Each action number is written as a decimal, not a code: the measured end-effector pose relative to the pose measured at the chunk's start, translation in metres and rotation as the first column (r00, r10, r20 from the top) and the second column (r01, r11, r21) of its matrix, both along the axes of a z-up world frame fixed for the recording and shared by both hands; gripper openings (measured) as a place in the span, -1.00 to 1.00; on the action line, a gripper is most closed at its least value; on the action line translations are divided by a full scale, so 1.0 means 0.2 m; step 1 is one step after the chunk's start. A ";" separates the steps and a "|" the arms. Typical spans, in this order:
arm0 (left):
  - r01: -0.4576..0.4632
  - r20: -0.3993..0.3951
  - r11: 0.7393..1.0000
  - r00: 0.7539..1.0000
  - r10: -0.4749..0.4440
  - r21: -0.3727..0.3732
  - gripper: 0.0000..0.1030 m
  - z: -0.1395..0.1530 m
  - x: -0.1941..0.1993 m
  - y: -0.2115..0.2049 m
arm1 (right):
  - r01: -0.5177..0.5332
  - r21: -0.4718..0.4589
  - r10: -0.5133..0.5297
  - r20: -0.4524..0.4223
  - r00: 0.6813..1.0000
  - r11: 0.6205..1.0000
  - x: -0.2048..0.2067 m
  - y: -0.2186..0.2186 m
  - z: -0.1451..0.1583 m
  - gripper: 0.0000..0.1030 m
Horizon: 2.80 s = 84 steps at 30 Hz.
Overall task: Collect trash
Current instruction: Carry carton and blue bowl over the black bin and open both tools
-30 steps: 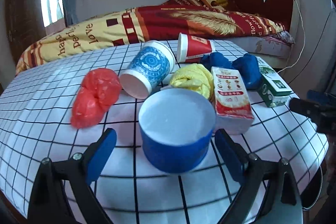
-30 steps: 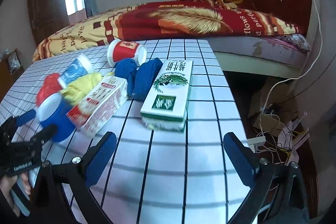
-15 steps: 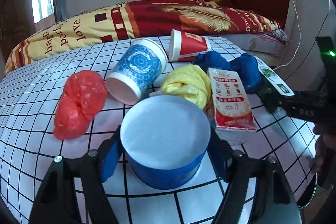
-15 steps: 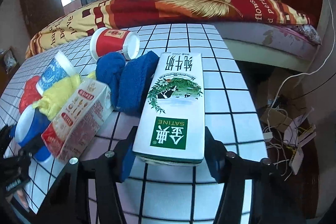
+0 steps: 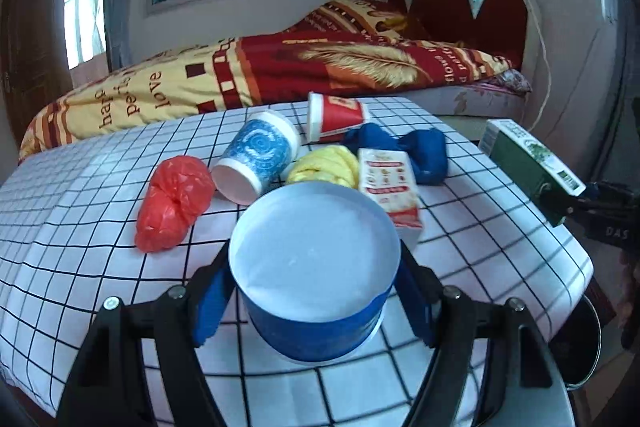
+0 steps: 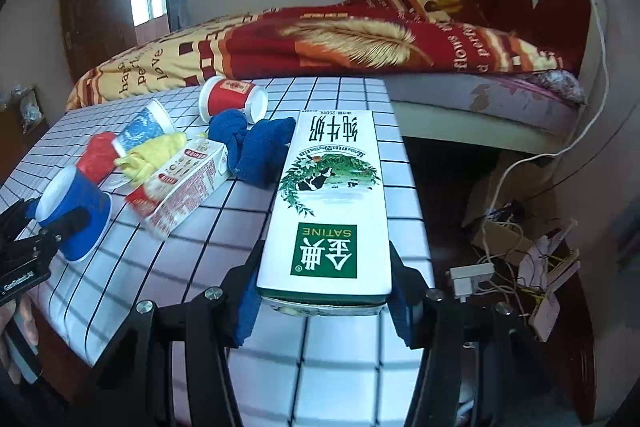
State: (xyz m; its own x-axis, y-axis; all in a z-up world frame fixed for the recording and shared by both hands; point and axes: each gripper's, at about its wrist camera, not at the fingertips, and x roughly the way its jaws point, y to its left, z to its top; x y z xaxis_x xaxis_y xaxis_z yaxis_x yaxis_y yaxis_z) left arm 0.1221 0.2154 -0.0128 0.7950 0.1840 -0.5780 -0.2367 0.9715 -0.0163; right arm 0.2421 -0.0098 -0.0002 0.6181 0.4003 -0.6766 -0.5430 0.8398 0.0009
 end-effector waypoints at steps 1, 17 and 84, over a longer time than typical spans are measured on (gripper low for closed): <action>0.012 0.006 1.000 1.000 -0.012 0.005 0.45 0.01 -0.01 -0.03 | 0.001 0.001 -0.001 0.005 1.000 1.000 -0.03 -0.04 0.01 0.09; 0.180 0.023 0.983 0.983 -0.181 0.030 0.45 0.05 -0.01 -0.51 | 0.154 0.015 -0.154 0.012 0.988 0.988 -0.25 -0.63 0.01 0.09; 0.649 -0.268 0.725 0.674 -0.688 -0.230 0.46 -0.60 0.20 -1.96 | 0.269 -0.160 -0.303 -0.249 0.920 0.950 -0.54 -1.71 -0.77 0.09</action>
State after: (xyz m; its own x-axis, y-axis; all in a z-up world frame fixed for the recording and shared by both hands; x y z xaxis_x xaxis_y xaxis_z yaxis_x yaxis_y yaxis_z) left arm 0.1625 -0.1769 -0.1334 0.4511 -0.4028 -0.7964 0.4649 0.8678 -0.1756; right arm 0.1350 -0.3522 -0.1548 0.4835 0.1384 -0.8643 -0.2729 0.9620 0.0013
